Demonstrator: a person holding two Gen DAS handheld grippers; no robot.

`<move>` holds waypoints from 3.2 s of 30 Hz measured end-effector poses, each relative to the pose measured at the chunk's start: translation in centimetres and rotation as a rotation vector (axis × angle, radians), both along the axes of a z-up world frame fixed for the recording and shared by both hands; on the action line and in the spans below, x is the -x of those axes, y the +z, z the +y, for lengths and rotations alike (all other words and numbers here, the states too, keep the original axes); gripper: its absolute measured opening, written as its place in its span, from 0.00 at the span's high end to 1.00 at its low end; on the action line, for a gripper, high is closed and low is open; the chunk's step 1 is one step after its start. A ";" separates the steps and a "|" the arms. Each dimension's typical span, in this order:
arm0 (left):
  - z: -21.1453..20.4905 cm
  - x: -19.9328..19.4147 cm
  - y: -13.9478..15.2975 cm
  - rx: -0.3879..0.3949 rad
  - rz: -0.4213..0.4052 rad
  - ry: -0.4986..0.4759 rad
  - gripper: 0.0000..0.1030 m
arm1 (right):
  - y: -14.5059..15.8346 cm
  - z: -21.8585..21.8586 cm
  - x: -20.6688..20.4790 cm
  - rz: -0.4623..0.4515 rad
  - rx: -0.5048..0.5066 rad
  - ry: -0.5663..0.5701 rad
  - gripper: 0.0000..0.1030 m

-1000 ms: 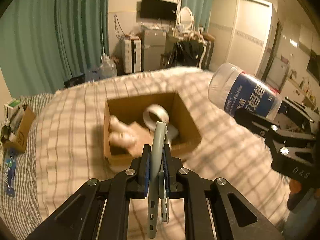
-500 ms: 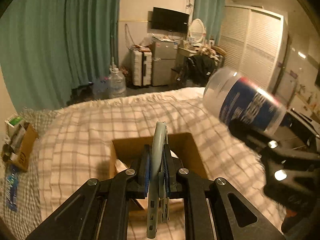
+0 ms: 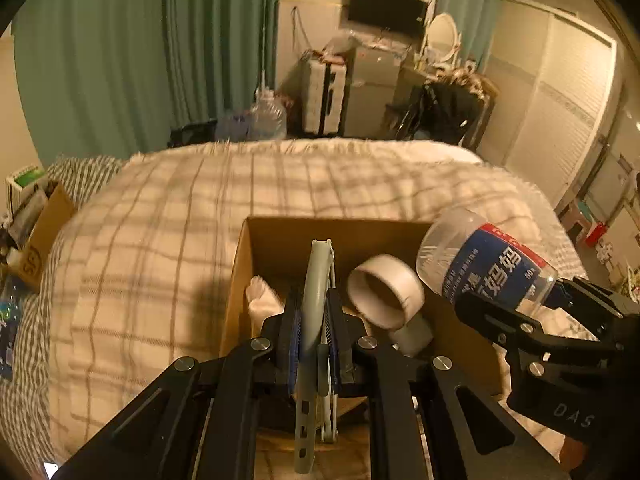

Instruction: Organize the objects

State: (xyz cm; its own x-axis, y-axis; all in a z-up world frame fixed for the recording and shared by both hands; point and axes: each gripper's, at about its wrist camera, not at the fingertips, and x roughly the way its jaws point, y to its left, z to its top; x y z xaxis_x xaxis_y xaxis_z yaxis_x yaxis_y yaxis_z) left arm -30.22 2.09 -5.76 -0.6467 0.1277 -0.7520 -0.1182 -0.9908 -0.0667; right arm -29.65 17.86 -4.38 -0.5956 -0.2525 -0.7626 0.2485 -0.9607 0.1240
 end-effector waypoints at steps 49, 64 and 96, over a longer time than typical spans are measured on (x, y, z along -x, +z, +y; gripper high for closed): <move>-1.8 -20.2 18.2 0.050 0.494 -0.063 0.00 | 20.4 4.9 -21.1 0.544 -0.024 -0.222 0.00; -3.5 -24.0 9.6 0.056 0.523 0.140 0.00 | 9.0 2.4 -24.0 0.538 -0.097 -0.197 0.00; -2.6 -22.1 0.1 0.037 0.481 0.185 0.00 | -0.2 2.1 -21.2 0.592 -0.149 -0.243 0.00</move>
State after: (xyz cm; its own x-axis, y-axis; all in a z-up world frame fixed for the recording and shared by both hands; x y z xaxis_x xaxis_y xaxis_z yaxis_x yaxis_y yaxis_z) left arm -8.09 -0.53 -5.69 -0.9296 -0.0423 -0.3662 0.0503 -0.9987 -0.0123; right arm -8.42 19.96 -4.55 -0.9521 0.0247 -0.3047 0.0079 -0.9944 -0.1055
